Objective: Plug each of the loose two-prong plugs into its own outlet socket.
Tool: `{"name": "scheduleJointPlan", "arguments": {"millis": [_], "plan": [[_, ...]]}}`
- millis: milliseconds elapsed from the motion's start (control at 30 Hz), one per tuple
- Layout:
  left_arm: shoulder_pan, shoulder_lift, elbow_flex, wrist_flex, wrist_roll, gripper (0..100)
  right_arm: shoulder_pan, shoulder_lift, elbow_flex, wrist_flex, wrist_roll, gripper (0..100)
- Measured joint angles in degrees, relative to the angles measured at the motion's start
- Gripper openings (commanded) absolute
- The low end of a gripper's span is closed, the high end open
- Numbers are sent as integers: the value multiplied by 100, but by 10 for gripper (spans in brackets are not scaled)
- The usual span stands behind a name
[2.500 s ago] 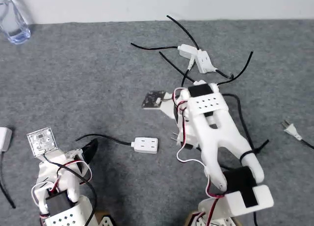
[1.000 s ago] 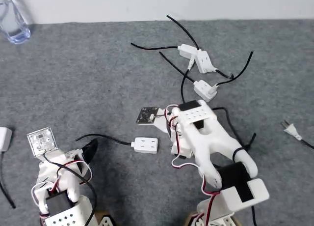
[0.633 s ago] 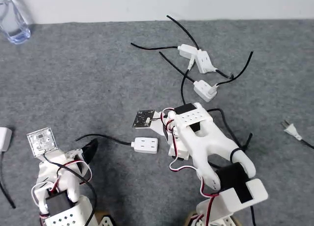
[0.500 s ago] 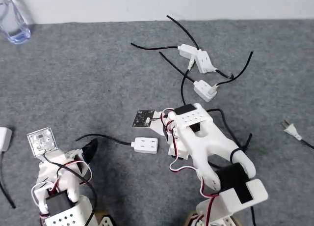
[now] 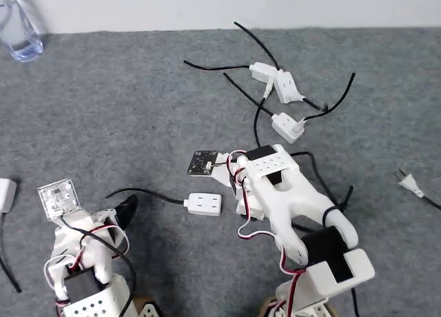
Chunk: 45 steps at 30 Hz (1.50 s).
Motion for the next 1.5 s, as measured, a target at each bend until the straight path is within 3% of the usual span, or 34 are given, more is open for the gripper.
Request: {"name": "scheduleJointPlan", "arguments": {"millis": [200, 400, 533, 633, 1200, 1500], "plan": [[185, 0, 0, 0, 9, 418, -167, -387, -220, 1116, -246, 6], [1688, 0, 0, -413, 607, 418, -914, -1327, -756, 2312, -299, 6], [2822, 0, 0, -668, 1011, 418, -1231, -1644, -1152, 2664, -686, 6], [3305, 0, 0, -703, 1081, 418, -1363, -1679, -1389, 2831, -853, 6], [3481, 0, 0, -738, 1116, 418, -1556, -1679, -1468, 2602, -1257, 6], [3481, 0, 0, -747, 1275, 418, -1556, -967, -1503, 2224, -1257, 6]]}}
